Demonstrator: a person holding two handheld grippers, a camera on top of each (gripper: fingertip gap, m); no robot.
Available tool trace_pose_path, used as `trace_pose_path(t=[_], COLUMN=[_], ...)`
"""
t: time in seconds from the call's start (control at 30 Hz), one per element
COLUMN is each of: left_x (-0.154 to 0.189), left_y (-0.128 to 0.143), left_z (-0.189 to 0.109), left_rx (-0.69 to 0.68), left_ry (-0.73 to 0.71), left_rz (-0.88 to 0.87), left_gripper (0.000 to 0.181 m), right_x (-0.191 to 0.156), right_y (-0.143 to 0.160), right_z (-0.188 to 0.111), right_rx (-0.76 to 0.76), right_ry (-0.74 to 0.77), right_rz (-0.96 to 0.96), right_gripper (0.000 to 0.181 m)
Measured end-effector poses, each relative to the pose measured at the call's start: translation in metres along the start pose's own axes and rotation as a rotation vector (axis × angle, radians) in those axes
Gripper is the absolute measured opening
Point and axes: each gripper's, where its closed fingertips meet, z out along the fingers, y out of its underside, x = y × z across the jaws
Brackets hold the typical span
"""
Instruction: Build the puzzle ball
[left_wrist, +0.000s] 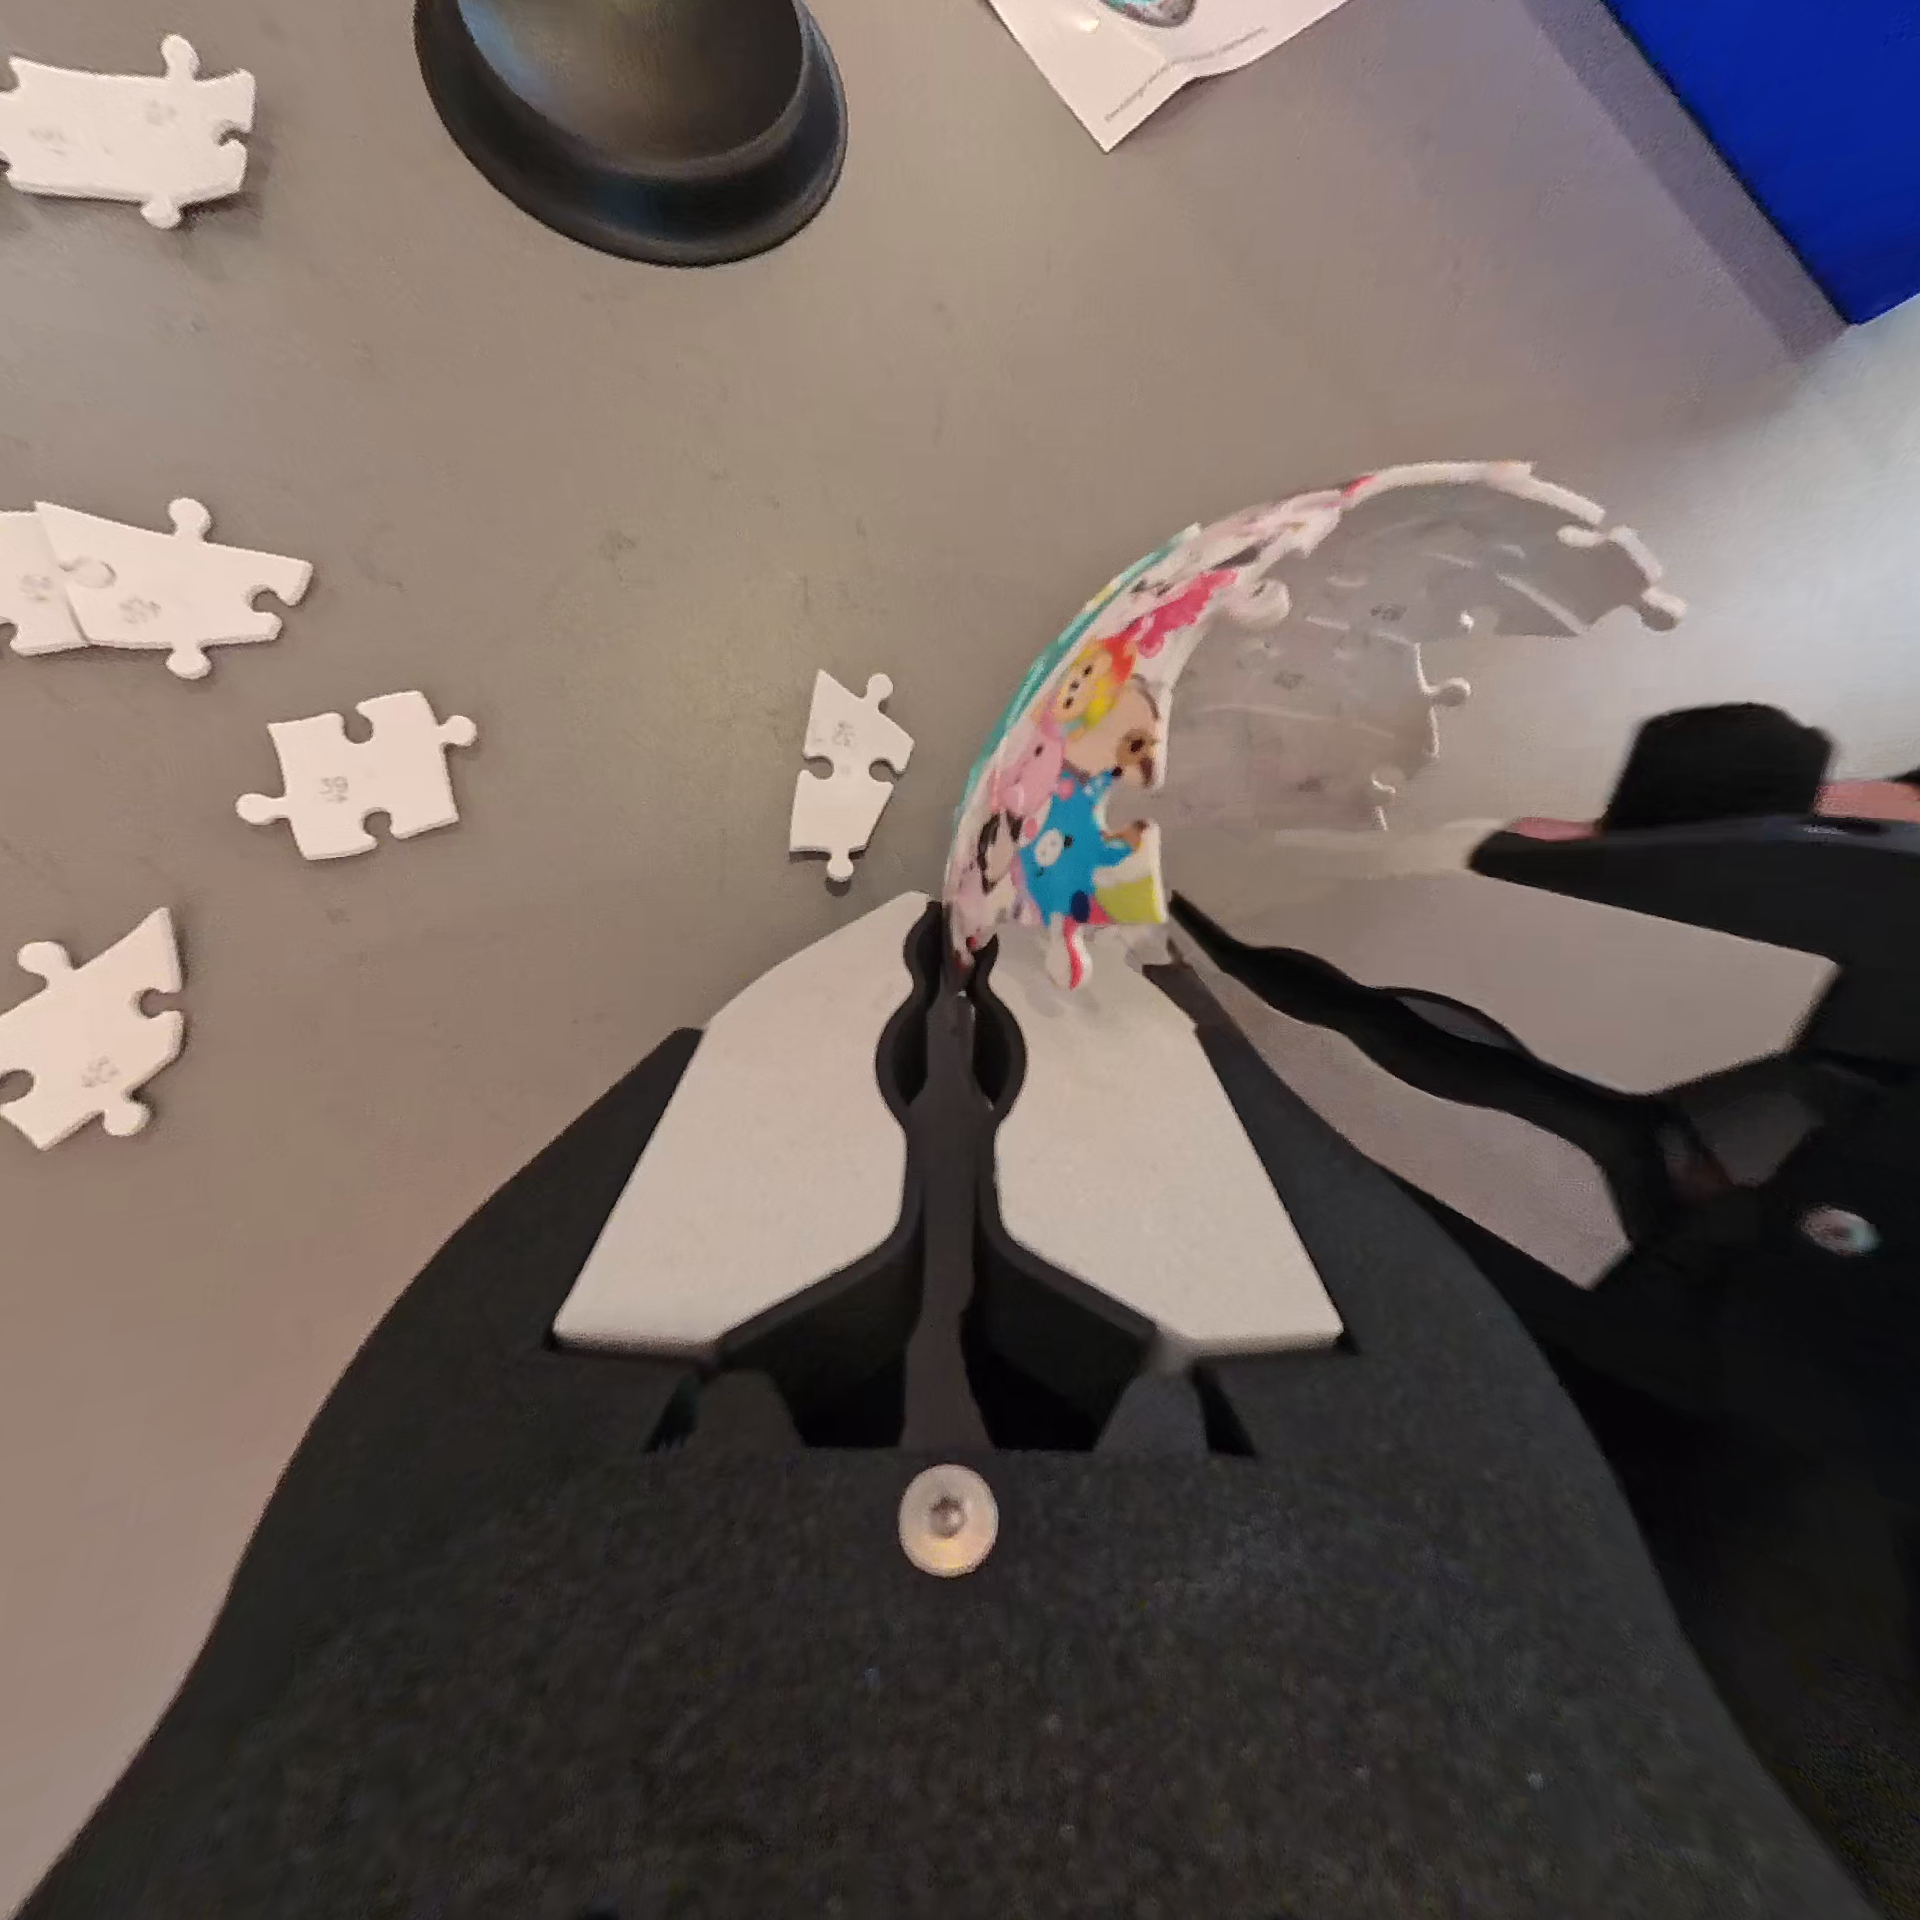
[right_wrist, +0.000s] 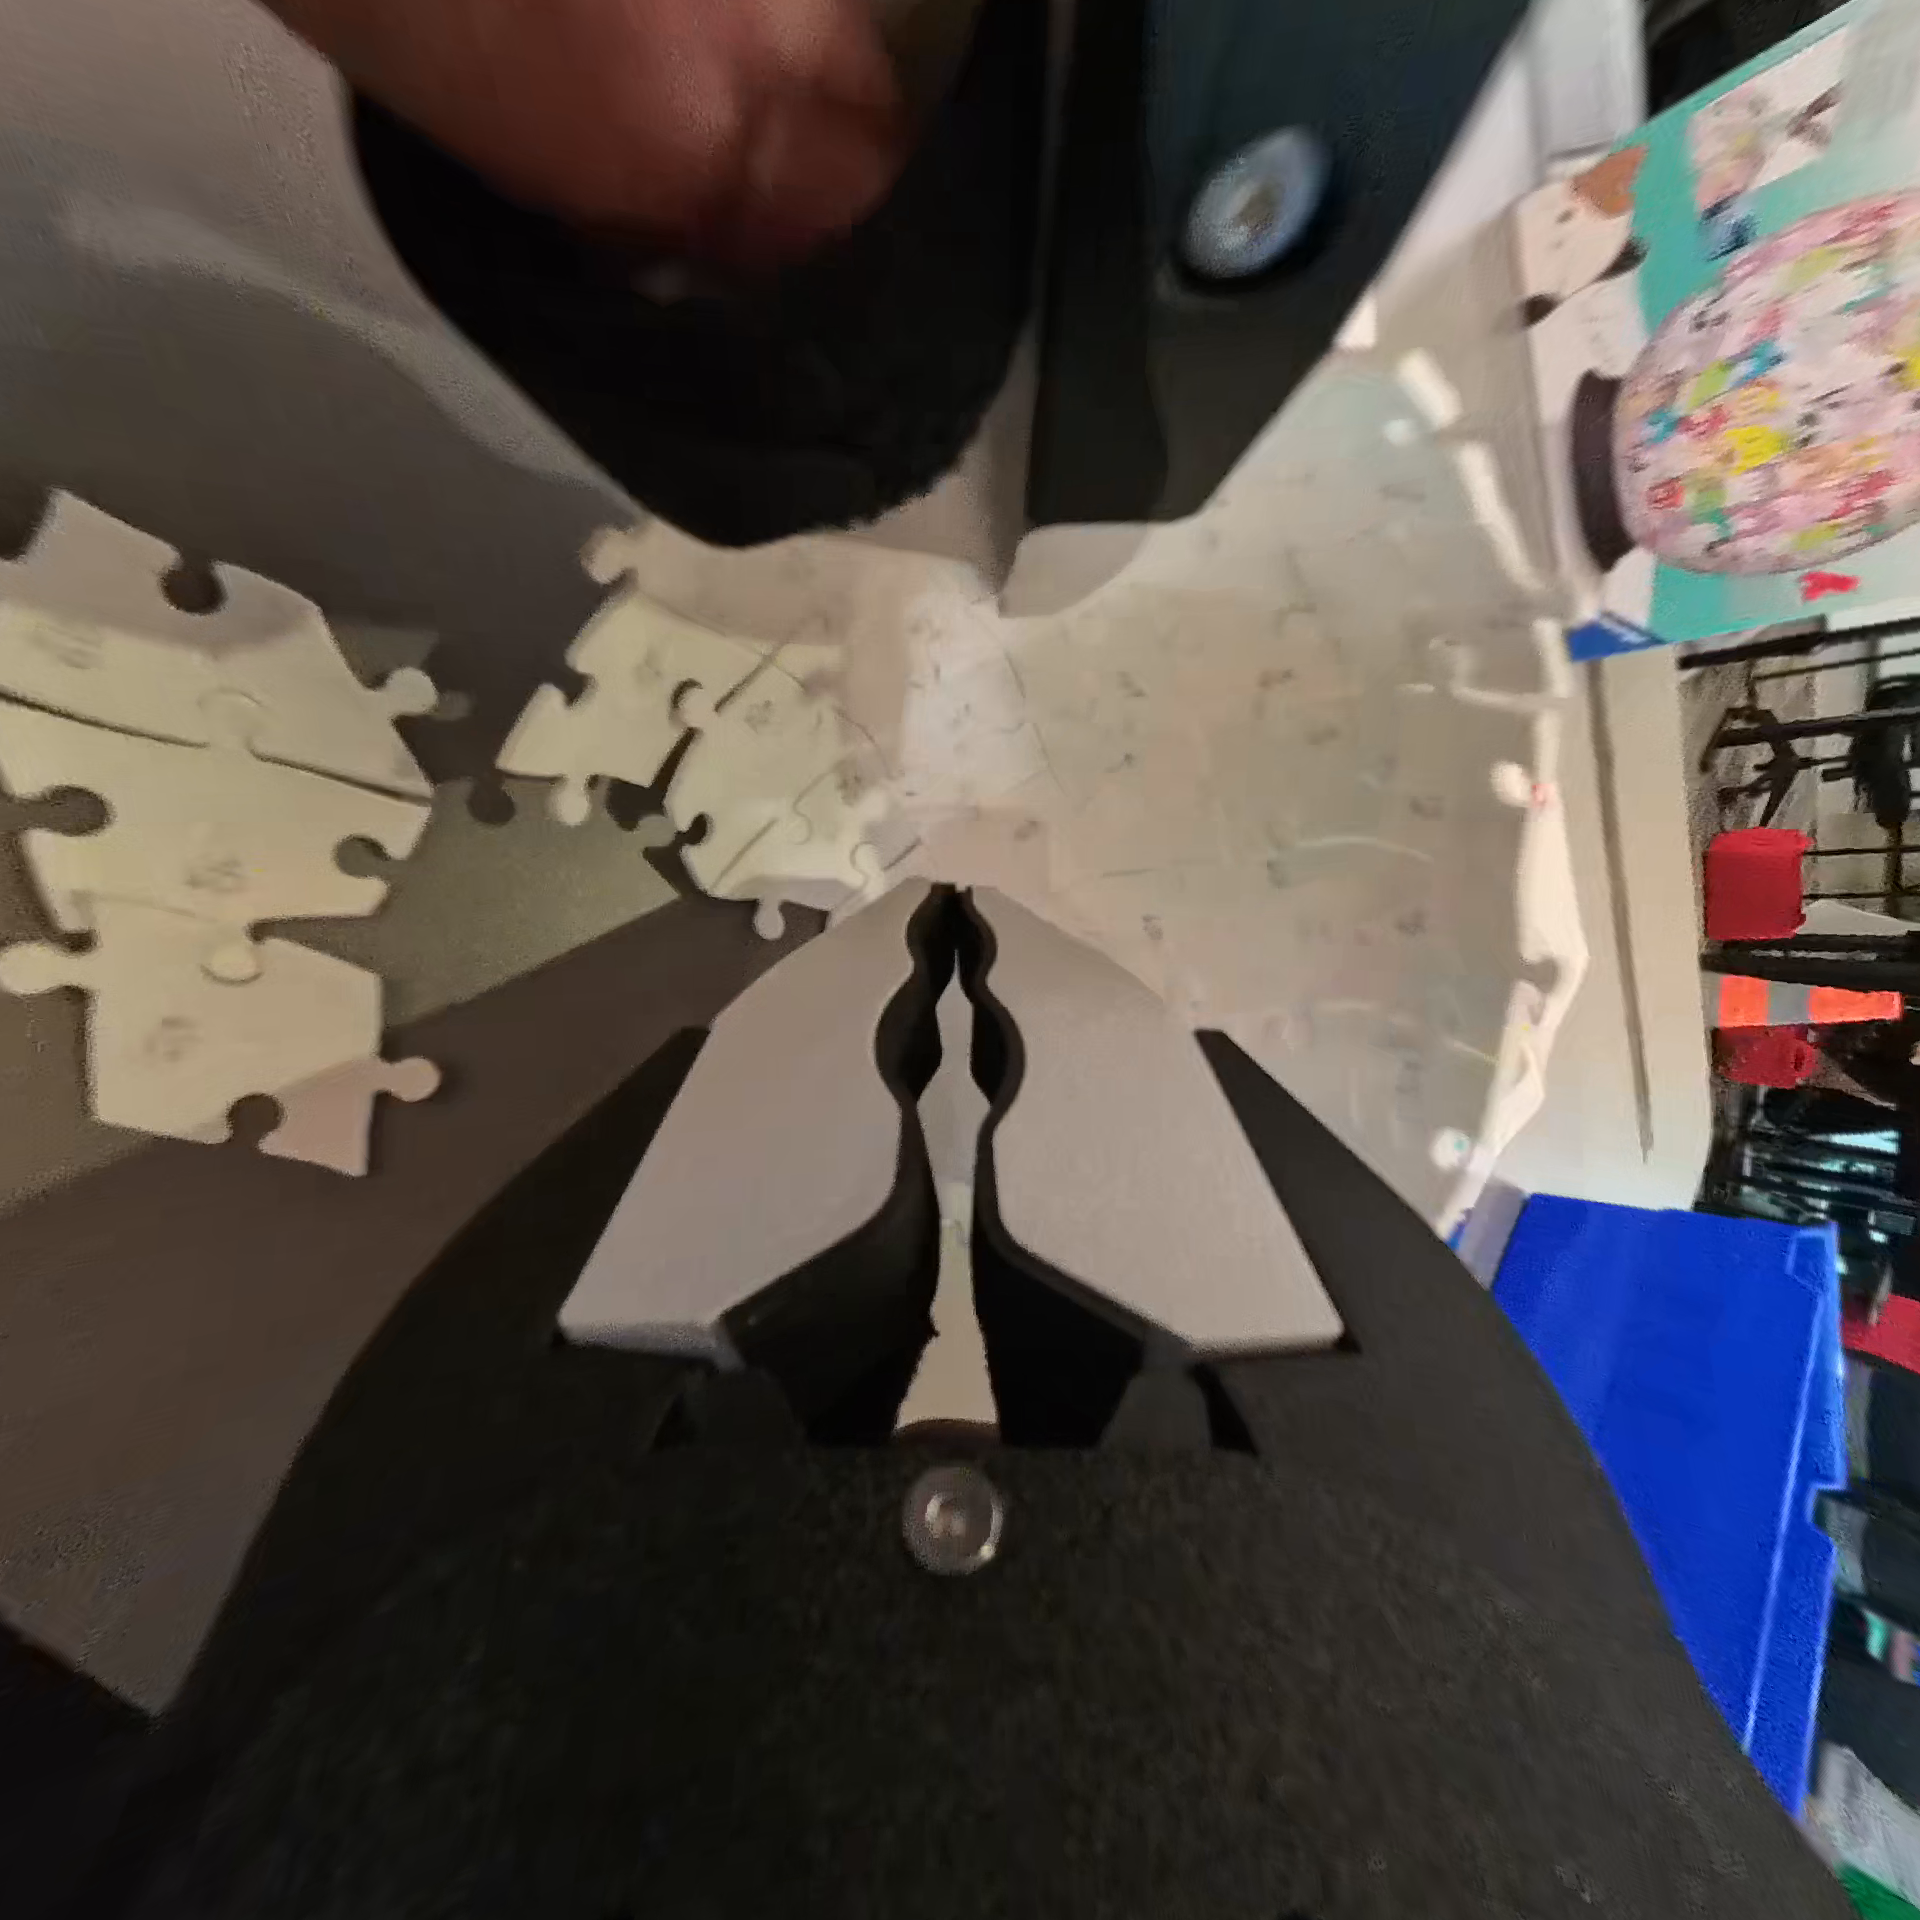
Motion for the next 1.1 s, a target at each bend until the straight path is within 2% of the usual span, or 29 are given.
trace_pose_path(t=[0.1, 0.23, 0.33, 0.5, 0.63, 0.77, 1.1], left_x=[-0.002, -0.002, -0.002, -0.001, -0.001, -0.003, -0.004], left_y=[-0.001, -0.001, -0.001, -0.001, -0.001, -0.004, -0.010], left_z=[-0.001, -0.002, -0.002, -0.001, 0.000, 0.001, 0.005], left_rx=[0.001, 0.000, 0.001, -0.002, -0.013, -0.061, -0.095], left_ry=[-0.009, -0.014, -0.019, -0.015, -0.009, -0.032, -0.035], left_rz=[-0.001, -0.003, 0.000, 0.001, -0.002, 0.016, -0.025], left_gripper=[0.002, 0.003, 0.002, 0.002, 0.002, 0.002, 0.002], right_x=[0.002, 0.003, -0.001, 0.006, 0.006, 0.005, 0.007], right_y=[-0.001, 0.008, 0.005, 0.009, 0.014, 0.012, 0.012], right_z=[-0.010, -0.004, 0.002, 0.011, 0.015, 0.018, 0.018], right_rx=[0.035, -0.006, -0.009, -0.068, -0.106, -0.143, -0.111], right_ry=[0.059, 0.146, 0.096, 0.110, 0.138, 0.162, 0.111], right_rz=[0.037, 0.087, 0.167, 0.203, 0.134, -0.028, -0.037], right_gripper=[0.000, 0.000, 0.000, 0.000, 0.000, 0.000, 0.000])
